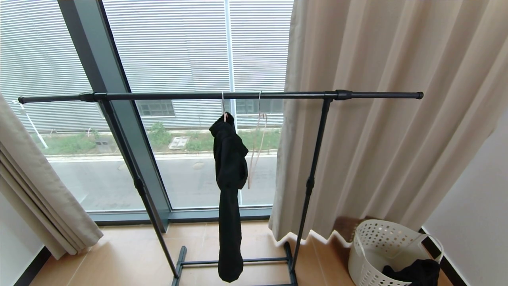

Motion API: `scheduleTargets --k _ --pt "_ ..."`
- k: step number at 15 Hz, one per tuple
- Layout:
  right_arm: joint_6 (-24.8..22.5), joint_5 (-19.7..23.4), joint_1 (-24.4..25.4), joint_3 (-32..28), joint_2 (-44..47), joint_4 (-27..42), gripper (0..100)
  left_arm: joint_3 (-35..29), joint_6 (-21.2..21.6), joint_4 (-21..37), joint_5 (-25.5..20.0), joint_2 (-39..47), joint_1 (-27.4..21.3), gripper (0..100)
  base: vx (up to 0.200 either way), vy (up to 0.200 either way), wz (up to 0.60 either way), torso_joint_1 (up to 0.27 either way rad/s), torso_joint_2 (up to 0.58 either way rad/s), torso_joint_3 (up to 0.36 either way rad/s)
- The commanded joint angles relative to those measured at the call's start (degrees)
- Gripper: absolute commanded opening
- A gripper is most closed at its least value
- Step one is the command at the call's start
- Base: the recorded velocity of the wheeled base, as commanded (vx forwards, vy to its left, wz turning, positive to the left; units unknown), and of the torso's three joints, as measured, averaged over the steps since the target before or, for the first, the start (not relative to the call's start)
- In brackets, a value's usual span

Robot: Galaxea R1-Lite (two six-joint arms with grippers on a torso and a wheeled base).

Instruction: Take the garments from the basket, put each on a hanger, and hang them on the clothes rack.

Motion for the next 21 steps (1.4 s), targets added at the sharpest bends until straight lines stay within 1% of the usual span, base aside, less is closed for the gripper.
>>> scheduleTargets --k 1,5,8,12,15,21 --pt "0.82 1.72 0.88 0.01 -1.76 0.11 100 0.0 -0.07 0.01 -0.02 -2.27 0.39 100 0.0 0.0 0.0 0.0 0.0 0.0" --pt "0.91 1.98 -0.26 0.09 -4.05 -0.24 100 0.0 0.02 0.01 -0.28 -2.36 0.39 100 0.0 0.0 0.0 0.0 0.0 0.0" --pt "2.84 1.63 -0.26 0.27 -4.14 -0.59 100 0.0 0.02 0.01 -0.28 -2.36 0.39 100 0.0 0.0 0.0 0.0 0.0 0.0" --pt "3.2 1.63 -0.26 0.18 -4.22 -0.59 100 0.0 0.02 0.01 -0.19 -2.27 0.39 100 0.0 0.0 0.0 0.0 0.0 0.0" --pt "4.6 1.1 -0.26 0.18 -4.22 -0.59 100 0.0 0.02 0.01 -0.28 -2.27 0.39 100 0.0 0.0 0.0 0.0 0.0 0.0" --pt "4.6 1.01 -0.26 0.18 -4.22 -0.59 100 0.0 -0.16 0.01 -0.19 -2.36 0.3 100 0.0 0.0 0.0 0.0 0.0 0.0"
